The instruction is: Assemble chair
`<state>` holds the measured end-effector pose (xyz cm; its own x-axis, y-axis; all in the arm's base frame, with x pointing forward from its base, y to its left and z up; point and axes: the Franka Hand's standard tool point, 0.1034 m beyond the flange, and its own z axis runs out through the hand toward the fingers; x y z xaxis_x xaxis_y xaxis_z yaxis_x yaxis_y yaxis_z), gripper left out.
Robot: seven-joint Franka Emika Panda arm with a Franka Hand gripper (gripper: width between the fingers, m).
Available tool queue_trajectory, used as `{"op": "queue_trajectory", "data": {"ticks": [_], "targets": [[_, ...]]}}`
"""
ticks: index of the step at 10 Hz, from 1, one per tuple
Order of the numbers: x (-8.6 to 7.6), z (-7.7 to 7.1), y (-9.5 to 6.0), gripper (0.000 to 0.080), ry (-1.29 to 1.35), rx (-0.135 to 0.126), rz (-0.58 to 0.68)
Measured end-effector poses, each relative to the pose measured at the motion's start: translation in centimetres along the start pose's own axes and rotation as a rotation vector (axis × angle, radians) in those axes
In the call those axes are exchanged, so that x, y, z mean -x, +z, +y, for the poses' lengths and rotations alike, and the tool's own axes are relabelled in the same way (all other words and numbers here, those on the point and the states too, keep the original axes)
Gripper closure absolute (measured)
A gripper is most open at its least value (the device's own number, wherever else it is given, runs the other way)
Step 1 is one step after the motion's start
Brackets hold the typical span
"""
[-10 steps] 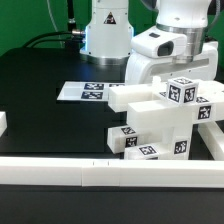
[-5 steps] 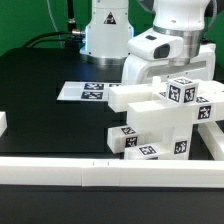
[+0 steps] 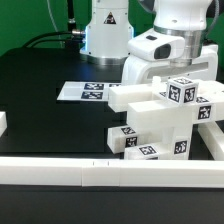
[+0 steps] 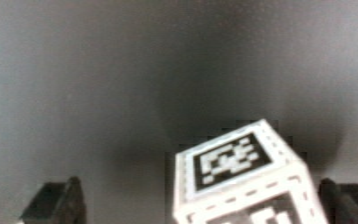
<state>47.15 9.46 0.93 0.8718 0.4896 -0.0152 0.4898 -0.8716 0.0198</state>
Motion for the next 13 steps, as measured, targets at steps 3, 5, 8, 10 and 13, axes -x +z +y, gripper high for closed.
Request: {"op": "queue_trajectory", "data": {"ticks": [3,5,8,10,13], "targets": [[0.13,-0.20,0.15,0.0150,-0.001,-0.001,-0.001],[0.07,-0.25,0.12,0.0180,0.001,-0.001,-0.001],[0.04,-0.23,0.11,0.0366,0.001,-0.001,0.000],[0.04,-0.22,0.11,0.0515,0.002,0.000,0.000],[0.06,-0.16,0.11,0.0515,0.003,0.000,0.000]]}}
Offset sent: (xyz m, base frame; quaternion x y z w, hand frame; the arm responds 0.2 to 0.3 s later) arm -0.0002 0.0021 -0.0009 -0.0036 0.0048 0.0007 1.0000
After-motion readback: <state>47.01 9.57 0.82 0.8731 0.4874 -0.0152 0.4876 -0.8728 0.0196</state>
